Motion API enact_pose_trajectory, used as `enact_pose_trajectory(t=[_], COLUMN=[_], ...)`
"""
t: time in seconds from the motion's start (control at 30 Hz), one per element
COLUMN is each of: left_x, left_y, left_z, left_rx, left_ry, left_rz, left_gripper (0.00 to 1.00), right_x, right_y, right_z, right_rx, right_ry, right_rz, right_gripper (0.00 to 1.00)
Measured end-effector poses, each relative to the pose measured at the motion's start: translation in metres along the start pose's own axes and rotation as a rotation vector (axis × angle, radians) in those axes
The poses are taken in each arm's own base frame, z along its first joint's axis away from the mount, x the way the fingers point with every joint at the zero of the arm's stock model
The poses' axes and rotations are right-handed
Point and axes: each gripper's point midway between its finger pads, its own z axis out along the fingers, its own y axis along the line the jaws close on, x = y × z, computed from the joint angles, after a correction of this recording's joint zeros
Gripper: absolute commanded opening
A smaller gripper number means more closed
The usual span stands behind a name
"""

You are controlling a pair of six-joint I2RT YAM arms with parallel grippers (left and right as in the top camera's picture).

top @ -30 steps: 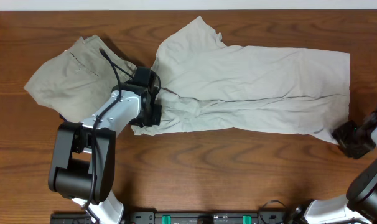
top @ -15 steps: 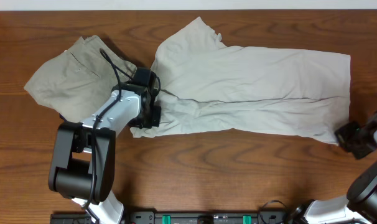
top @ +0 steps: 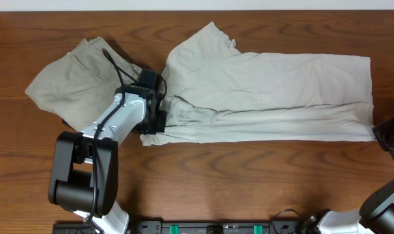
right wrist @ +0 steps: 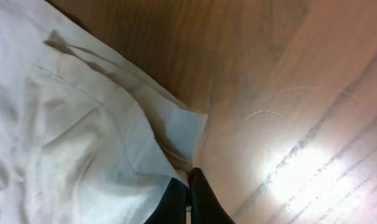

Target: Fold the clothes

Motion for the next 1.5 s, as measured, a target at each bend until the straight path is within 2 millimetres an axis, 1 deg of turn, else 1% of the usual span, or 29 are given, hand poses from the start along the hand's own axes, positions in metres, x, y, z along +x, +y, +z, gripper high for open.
enact_pose_trajectory(t=[0.17,0.3,0.4,0.43,0.47,0.53,0.57,0.63,0.7,0.8,0.87,0.93,1.0,1.07,1.13,1.17,1.27,1.37,1.43,1.5], left_x=[0.003,0.003,0.003,0.003,0.003,0.004,0.006,0.005,0.002,-0.006,-0.009,-0.014,-0.020,-0.022,-0.021,-0.020,-0.016,-0.017,-0.020,-0.022], left_y=[0.004,0.007,0.012,0.013,0.014,0.014,0.015,0.014,0.011,0.004,-0.003,-0.015,-0.031,-0.049,-0.066,-0.076,-0.104,-0.127,-0.139,-0.144], left_z=[0.000,0.000,0.000,0.000,0.000,-0.002,-0.005,-0.013,-0.023,-0.047,-0.060,-0.071,-0.076,-0.075,-0.073,-0.069,-0.058,-0.046,-0.037,-0.030], left_rx=[-0.025,-0.031,-0.047,-0.048,-0.050,-0.050,-0.050,-0.041,-0.024,0.023,0.057,0.092,0.119,0.136,0.149,0.154,0.164,0.173,0.174,0.173], left_ry=[0.009,0.011,0.013,0.013,0.013,0.014,0.014,0.003,-0.025,-0.100,-0.143,-0.188,-0.226,-0.244,-0.248,-0.244,-0.234,-0.244,-0.254,-0.256], left_rz=[-0.015,-0.023,-0.035,-0.040,-0.044,-0.052,-0.051,-0.057,-0.062,-0.059,-0.041,0.009,0.080,0.163,0.242,0.289,0.414,0.500,0.539,0.553], left_gripper=[0.06,0.06,0.06,0.12,0.25,0.35,0.39,0.41,0.45,0.45,0.45,0.45,0.45,0.45,0.46,0.49,0.52,0.52,0.52,0.54], right_x=[-0.002,-0.004,-0.010,-0.010,-0.011,-0.011,-0.011,-0.011,-0.008,-0.001,0.003,0.007,0.010,0.013,0.018,0.020,0.028,0.036,0.041,0.045], right_y=[-0.006,-0.008,-0.009,-0.010,-0.010,-0.011,-0.010,-0.005,0.008,0.026,0.037,0.046,0.053,0.058,0.061,0.063,0.066,0.068,0.070,0.074], right_z=[0.000,0.000,-0.001,-0.001,-0.001,-0.001,-0.001,-0.001,-0.001,-0.003,-0.005,-0.008,-0.011,-0.013,-0.015,-0.016,-0.019,-0.020,-0.021,-0.022], right_rx=[0.033,0.046,0.055,0.057,0.057,0.054,0.044,0.006,-0.067,-0.176,-0.237,-0.296,-0.336,-0.370,-0.394,-0.406,-0.433,-0.444,-0.450,-0.457], right_ry=[-0.011,-0.024,-0.047,-0.050,-0.050,-0.049,-0.048,-0.041,-0.017,0.024,0.044,0.066,0.081,0.100,0.123,0.133,0.170,0.201,0.219,0.225], right_rz=[0.000,-0.001,0.001,0.003,0.003,0.010,0.013,0.018,0.010,-0.014,-0.023,-0.032,-0.038,-0.039,-0.039,-0.041,-0.046,-0.052,-0.063,-0.084], right_gripper=[0.03,0.13,0.13,0.13,0.12,0.14,0.16,0.24,0.32,0.34,0.34,0.33,0.33,0.33,0.33,0.33,0.33,0.33,0.33,0.33])
